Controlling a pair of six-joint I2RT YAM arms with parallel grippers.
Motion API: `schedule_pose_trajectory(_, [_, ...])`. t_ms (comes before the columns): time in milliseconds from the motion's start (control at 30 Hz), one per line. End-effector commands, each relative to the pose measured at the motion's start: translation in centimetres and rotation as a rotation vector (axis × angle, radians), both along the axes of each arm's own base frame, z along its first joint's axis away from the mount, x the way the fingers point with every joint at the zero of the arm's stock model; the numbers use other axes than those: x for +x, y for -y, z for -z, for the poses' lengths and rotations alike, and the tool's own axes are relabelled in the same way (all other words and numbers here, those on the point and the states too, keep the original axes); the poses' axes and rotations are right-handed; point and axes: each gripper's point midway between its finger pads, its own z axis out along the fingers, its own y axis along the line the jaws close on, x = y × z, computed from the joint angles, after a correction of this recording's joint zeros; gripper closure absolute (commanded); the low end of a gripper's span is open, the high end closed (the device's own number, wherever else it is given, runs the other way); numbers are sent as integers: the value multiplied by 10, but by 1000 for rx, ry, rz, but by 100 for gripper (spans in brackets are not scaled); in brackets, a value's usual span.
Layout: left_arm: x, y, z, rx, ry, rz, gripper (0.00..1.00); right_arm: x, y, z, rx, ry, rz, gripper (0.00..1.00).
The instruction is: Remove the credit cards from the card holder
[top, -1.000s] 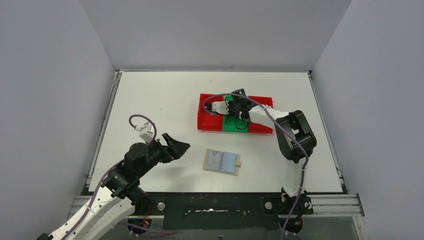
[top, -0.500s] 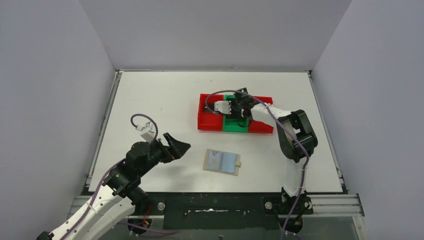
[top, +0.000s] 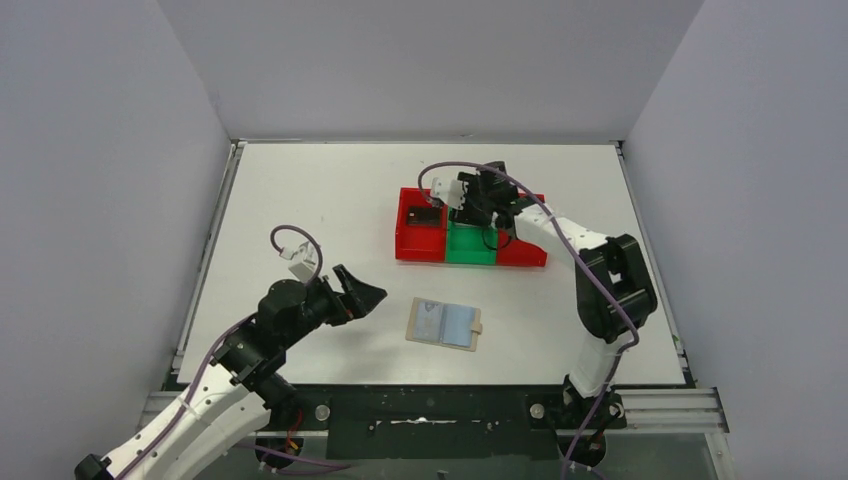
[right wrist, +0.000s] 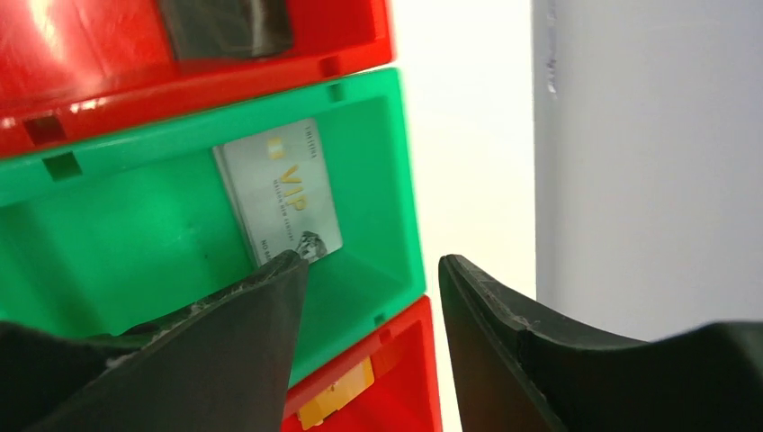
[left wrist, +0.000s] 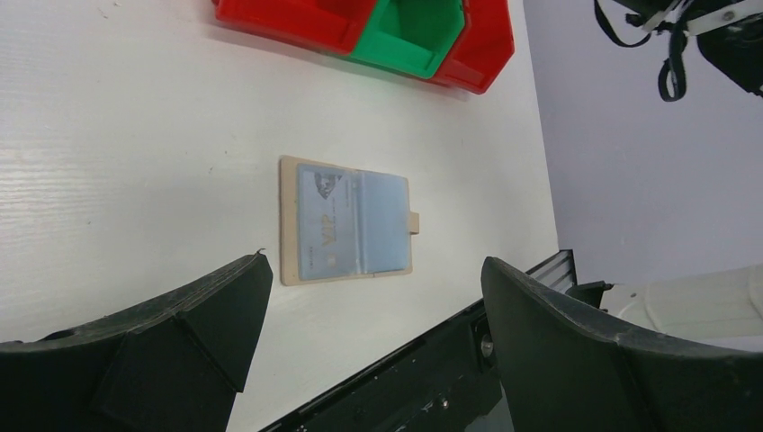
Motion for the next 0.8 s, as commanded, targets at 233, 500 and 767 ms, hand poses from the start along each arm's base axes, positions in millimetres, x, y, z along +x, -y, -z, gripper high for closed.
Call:
schedule_pose_trajectory(233, [7,14,-27,-61,55,35,11,-57,11,-151,1032,-112,728,37])
schedule_pose_trajectory(500, [13,10,-28,-35,56,8,11,-153,8,-42,1150,-599,1153,32])
schedule_pose_trajectory(767, [14,9,-19,-34,38,-8,12,-220,-44,7,1049,-585,1221,30])
